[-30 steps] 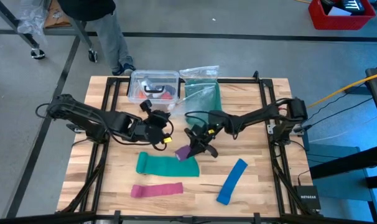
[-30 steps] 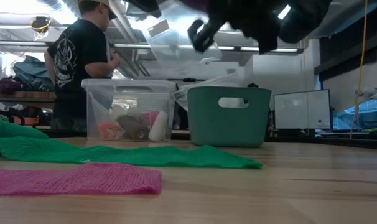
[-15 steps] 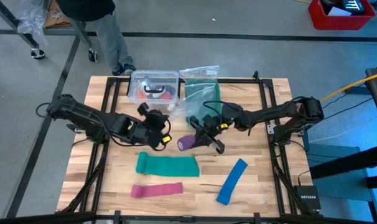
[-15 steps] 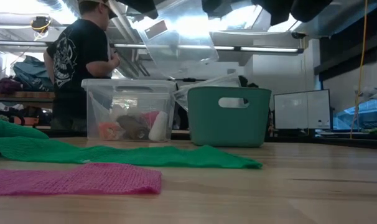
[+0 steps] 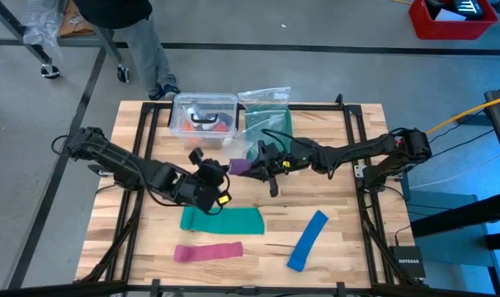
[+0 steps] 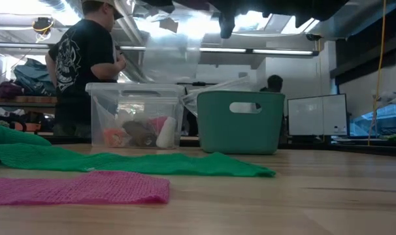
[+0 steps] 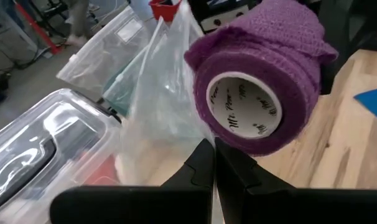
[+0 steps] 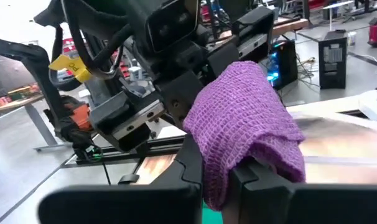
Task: Roll bandage
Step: Insert the purple bandage into the transparent zip bag
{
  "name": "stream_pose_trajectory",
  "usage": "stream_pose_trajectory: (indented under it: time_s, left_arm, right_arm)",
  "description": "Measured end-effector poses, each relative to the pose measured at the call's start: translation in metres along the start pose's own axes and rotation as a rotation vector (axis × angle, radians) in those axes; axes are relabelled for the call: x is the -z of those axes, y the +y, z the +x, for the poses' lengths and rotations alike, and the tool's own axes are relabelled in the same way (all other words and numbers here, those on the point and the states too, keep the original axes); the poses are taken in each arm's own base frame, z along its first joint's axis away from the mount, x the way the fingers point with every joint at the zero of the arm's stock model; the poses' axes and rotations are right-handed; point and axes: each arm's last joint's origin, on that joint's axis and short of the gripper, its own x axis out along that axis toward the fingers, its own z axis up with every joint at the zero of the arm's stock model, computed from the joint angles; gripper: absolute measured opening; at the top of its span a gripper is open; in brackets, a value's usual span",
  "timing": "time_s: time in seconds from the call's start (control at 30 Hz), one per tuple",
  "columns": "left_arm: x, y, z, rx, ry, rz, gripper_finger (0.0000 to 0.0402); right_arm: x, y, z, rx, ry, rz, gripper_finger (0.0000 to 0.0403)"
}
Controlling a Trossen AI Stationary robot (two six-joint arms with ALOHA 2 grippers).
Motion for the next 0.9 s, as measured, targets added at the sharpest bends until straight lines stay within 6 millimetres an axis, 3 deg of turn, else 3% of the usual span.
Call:
stream_pose_trajectory:
  time_s: [0.27, 0.5, 0.77, 0.9]
  left_arm:
    - [0.000, 0.000, 0.000, -0.015, -0.013, 0.009, 0.0000]
    - [-0.003, -0.006, -0.005, 0.015, -0.050, 0.018, 0.0000]
    - [-0.004, -0.006, -0.005, 0.016, -0.052, 0.007, 0.0000]
    - [-0.004, -0.007, -0.007, 0.030, -0.055, -0.020, 0.0000]
  right_arm:
    - [0.010, 0.001, 0.000, 0.039, 0.100, 0.029, 0.0019]
    - [0.027, -0.007, -0.003, 0.188, 0.243, 0.048, 0.0019]
    - [0.020, 0.000, 0.000, 0.138, 0.160, 0.014, 0.0019]
    - [0.019, -0.002, 0.000, 0.207, 0.133, 0.041, 0.0019]
